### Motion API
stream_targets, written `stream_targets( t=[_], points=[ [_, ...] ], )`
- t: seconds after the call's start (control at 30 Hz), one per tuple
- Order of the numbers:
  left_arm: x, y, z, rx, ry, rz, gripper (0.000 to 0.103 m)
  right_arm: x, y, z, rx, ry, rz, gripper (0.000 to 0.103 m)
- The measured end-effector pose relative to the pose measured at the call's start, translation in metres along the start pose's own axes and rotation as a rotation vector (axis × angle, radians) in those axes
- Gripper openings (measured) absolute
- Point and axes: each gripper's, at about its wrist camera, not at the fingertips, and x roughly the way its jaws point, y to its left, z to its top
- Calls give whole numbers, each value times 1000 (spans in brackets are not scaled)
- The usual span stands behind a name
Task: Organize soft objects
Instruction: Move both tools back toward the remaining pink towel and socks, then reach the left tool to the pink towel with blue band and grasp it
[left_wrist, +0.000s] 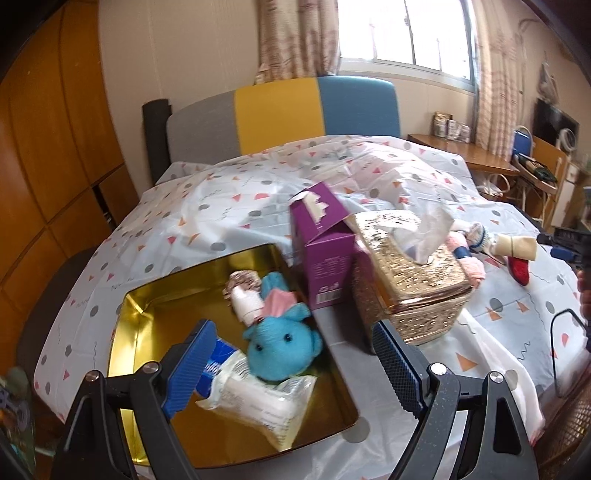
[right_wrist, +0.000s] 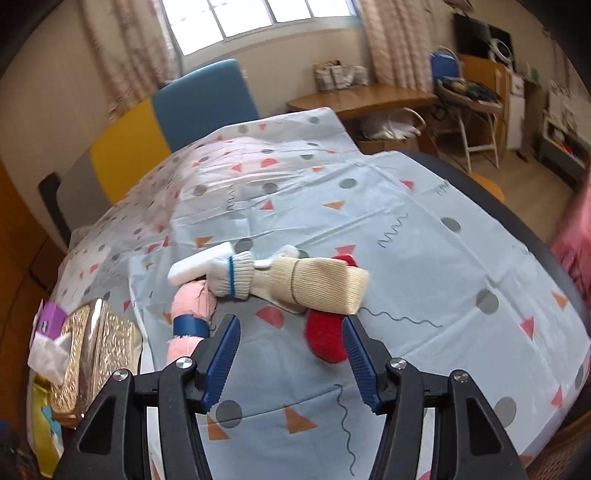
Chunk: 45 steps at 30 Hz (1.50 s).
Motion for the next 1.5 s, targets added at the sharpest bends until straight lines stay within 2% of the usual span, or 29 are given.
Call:
stream_targets(
  t=[0.37, 0.6, 0.8, 0.93, 1.07, 1.23, 1.4, 1.5],
  points=[
    [-2, -52, 33, 110, -41, -97, 87, -3, -12, 3, 52, -14, -44, 59],
    [-3, -97, 58, 189, -63, -217, 87, -5, -22, 4, 104, -20, -86, 59],
    [13, -141, 85, 220, -14, -335, 87, -9, -41, 4, 199, -27, -108, 59],
    [38, -173, 99, 214, 66, -399, 79, -12, -47, 5, 232, -34, -96, 59],
    [65, -206, 105, 235, 121, -407, 73, -11, -45, 5, 230, -26, -78, 59],
    [116, -242, 106, 255, 207, -352, 65, -10, -46, 5, 241, -15, -53, 59],
    [165, -267, 98, 265, 298, -306, 65, -10, -49, 5, 266, -9, -22, 59],
    [186, -278, 94, 281, 316, -270, 65, -10, -49, 5, 270, -7, -5, 59]
  ],
)
